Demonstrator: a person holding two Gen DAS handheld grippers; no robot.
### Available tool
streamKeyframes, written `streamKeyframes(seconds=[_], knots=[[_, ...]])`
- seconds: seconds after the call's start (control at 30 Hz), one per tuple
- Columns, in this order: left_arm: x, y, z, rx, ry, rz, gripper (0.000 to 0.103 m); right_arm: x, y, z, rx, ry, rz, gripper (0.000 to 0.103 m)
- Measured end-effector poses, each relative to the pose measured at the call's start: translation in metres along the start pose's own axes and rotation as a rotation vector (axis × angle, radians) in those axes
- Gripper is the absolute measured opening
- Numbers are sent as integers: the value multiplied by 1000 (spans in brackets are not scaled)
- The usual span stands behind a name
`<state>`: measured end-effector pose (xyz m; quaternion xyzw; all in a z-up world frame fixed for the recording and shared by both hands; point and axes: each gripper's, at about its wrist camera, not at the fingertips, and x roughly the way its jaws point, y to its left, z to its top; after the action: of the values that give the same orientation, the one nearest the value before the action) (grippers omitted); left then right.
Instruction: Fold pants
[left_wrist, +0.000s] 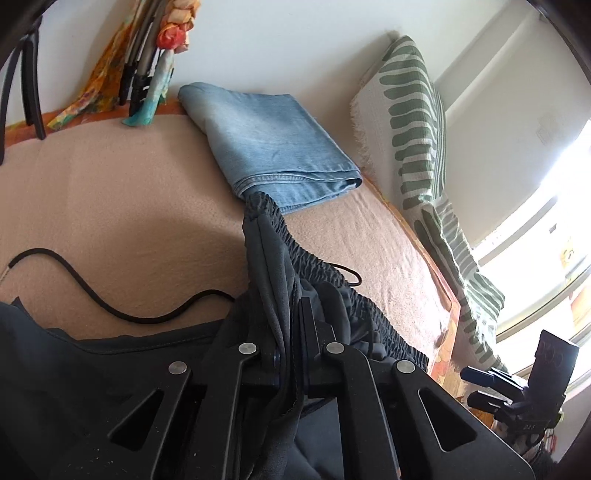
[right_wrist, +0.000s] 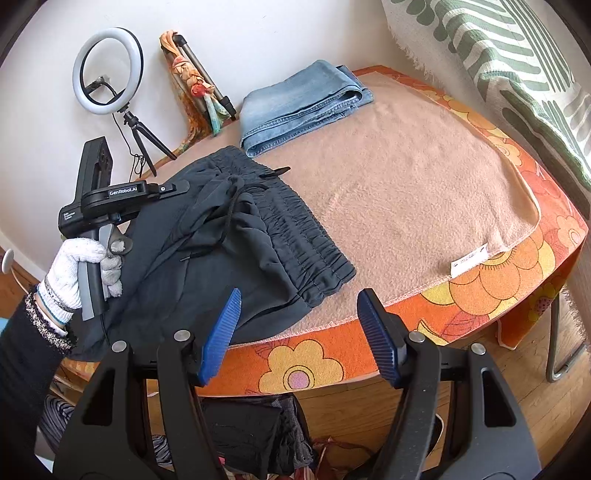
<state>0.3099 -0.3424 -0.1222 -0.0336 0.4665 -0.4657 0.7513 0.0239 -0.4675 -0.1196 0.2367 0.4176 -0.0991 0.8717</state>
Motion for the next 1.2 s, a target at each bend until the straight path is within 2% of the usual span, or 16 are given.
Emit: streamKeyframes(seconds=[0.13, 0.3, 0.5, 0.63, 0.77, 0.87, 0.97, 1.0, 1.03, 1.17, 1.2], knots=[[-19, -38, -16, 132, -6, -57, 5, 0, -4, 5, 42, -7, 39, 68], [-20, -72, -53, 218, 56, -129, 4, -5, -20, 15, 167, -43, 140, 68], [15, -90, -100, 288, 177, -117, 4, -4, -47, 29, 321, -74, 260, 68], [25, -90, -110, 283, 190, -114, 4, 12, -54, 33, 352, -32, 256, 68], [21, -93, -108, 274, 172, -123, 4, 32, -48, 40, 291, 12, 178, 67], [19, -94, -109, 271, 162, -133, 4, 49, -44, 42, 272, 74, 188, 60], [18, -97, -110, 274, 158, -146, 4, 64, -37, 40, 255, 127, 157, 54], [18, -97, -110, 272, 157, -150, 4, 68, -35, 39, 246, 134, 140, 50], [18, -97, -110, 270, 158, -157, 4, 71, -34, 38, 238, 137, 129, 34], [13, -104, -112, 283, 151, -178, 4, 66, -34, 37, 234, 127, 131, 21], [13, -107, -114, 292, 152, -182, 4, 61, -34, 37, 226, 117, 139, 12]])
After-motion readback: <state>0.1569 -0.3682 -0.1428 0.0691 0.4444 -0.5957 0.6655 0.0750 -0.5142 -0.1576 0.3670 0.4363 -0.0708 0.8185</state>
